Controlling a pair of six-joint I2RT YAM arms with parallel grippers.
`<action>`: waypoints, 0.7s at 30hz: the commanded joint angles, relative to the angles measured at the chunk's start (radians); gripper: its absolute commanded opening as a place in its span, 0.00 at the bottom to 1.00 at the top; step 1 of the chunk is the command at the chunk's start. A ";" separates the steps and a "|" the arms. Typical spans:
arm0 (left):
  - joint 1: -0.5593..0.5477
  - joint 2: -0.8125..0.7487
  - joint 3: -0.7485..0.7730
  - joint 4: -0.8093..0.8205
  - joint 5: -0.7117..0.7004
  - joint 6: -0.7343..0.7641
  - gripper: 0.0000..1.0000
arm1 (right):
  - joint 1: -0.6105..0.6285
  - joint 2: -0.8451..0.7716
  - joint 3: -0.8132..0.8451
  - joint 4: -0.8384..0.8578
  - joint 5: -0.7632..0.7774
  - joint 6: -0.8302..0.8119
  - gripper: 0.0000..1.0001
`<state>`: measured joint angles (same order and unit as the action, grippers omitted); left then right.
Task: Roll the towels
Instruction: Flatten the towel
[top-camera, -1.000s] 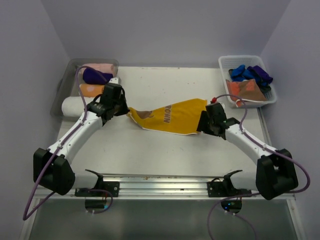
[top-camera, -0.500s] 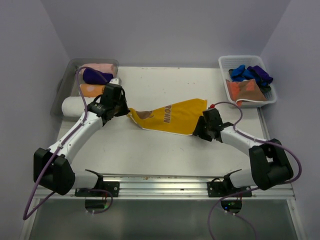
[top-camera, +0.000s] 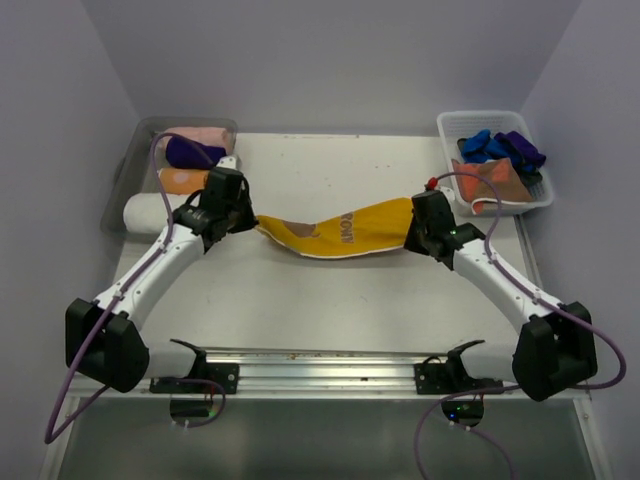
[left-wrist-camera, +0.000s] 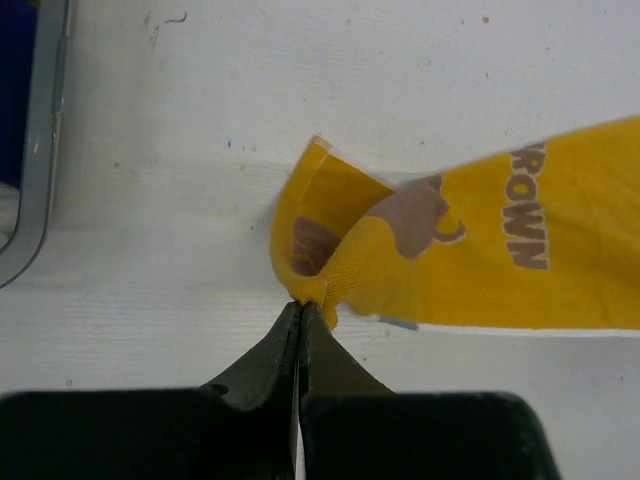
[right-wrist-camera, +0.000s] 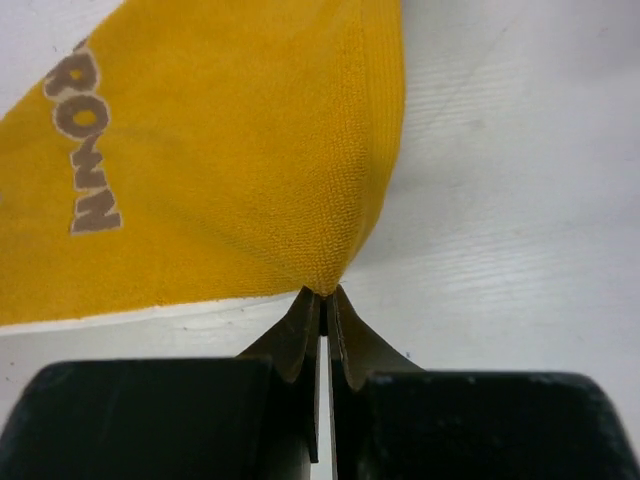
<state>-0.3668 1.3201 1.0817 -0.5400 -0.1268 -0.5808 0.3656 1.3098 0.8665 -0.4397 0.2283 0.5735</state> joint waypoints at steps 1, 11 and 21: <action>0.009 -0.038 0.015 0.015 -0.039 0.029 0.00 | -0.001 -0.057 0.077 -0.256 0.153 -0.083 0.00; 0.008 -0.061 -0.022 0.014 -0.037 0.030 0.00 | -0.002 -0.083 0.057 -0.321 0.192 -0.011 0.50; 0.008 -0.085 -0.034 0.003 -0.043 0.036 0.00 | -0.082 -0.047 -0.141 -0.033 -0.043 0.147 0.52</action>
<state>-0.3668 1.2713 1.0573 -0.5434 -0.1528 -0.5781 0.3191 1.2587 0.7666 -0.6060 0.2657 0.6430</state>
